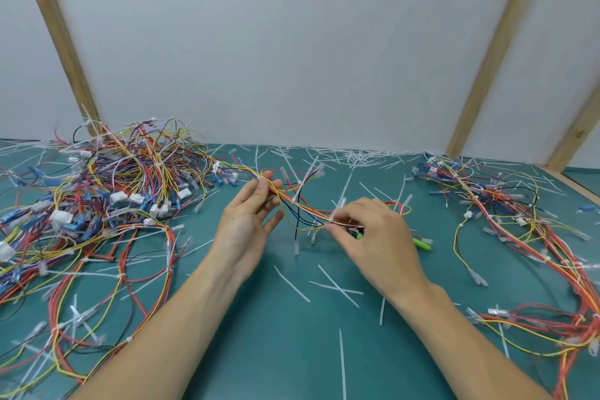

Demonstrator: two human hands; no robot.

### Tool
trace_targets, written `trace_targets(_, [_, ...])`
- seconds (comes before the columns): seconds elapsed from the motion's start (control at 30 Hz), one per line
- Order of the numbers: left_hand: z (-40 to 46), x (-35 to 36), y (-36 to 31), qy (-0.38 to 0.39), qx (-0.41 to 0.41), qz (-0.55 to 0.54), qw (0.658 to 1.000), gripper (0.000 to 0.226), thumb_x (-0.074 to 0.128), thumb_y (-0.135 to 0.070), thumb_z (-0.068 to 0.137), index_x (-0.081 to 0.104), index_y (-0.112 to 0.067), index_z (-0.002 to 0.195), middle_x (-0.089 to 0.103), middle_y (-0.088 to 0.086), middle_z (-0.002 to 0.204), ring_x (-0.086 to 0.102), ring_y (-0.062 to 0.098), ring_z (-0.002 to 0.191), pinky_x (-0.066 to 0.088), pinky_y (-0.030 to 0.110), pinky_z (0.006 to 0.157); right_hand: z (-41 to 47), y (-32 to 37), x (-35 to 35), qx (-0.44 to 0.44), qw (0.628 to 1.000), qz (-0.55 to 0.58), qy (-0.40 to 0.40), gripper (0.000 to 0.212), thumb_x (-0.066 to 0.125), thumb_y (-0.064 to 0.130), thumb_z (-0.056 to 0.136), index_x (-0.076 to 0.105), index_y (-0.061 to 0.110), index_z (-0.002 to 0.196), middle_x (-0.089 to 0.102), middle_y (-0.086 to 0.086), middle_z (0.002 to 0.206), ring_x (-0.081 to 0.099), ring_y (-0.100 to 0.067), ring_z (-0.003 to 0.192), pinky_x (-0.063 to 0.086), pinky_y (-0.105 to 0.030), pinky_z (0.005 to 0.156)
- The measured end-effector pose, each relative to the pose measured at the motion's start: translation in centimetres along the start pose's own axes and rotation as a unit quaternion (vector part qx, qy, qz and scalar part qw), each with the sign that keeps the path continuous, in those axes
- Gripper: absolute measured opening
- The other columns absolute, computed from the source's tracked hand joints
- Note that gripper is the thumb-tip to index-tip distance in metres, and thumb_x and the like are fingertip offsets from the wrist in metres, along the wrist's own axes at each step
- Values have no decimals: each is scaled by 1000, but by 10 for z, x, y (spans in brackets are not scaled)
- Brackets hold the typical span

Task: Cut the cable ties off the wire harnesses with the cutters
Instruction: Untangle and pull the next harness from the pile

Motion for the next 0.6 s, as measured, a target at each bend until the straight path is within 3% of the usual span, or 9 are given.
trace_targets(0.13, [1,-3,1,-27,19,28,999,19,56,-25,99,69,-22,113,73,-8,95,67,4,77,56,22,74,-1,0,1,8,999,52,-8,4,78,29,90,78,27,86,70,11,80,64,-10,74,52,-38,73])
trace_targets(0.23, [2,-1,3,-33,35,73,996,23,49,-12,104,63,-15,122,75,-1,101,74,14,91,59,24,71,-2,-1,2,67,988,133,-36,8,77,24,91,77,24,83,71,10,73,67,-12,64,53,-31,69])
trace_targets(0.3, [1,2,5,-28,48,116,992,27,43,-6,105,59,-14,126,78,-2,100,75,18,95,60,24,72,-4,-2,7,140,964,223,-36,9,74,19,93,76,20,84,70,7,68,68,-9,58,56,-27,66])
trace_targets(0.4, [0,5,8,-22,57,146,987,32,39,-4,106,54,-16,131,78,1,102,76,20,93,60,23,72,-5,-2,15,228,907,353,-25,10,69,12,98,74,11,90,69,1,64,67,-12,62,62,-35,69])
trace_targets(0.5, [-1,4,8,-44,81,195,976,31,42,-3,104,55,-15,129,79,0,97,76,18,92,59,25,72,-2,-2,17,254,872,418,-24,13,62,4,99,74,8,97,70,-3,74,68,-15,70,61,-30,76])
trace_targets(0.6, [-4,3,4,-83,165,274,944,25,51,-4,99,62,-19,116,78,-5,87,73,9,81,52,19,67,2,-1,14,261,854,449,-28,24,57,-6,97,74,12,98,72,-2,81,68,-15,74,59,-27,77])
Point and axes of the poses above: each hand's wrist, its own z-axis towards the middle knuckle, its own x-axis out of the palm, y = z × x, the point moved 3 cm from there along z, towards the middle knuckle
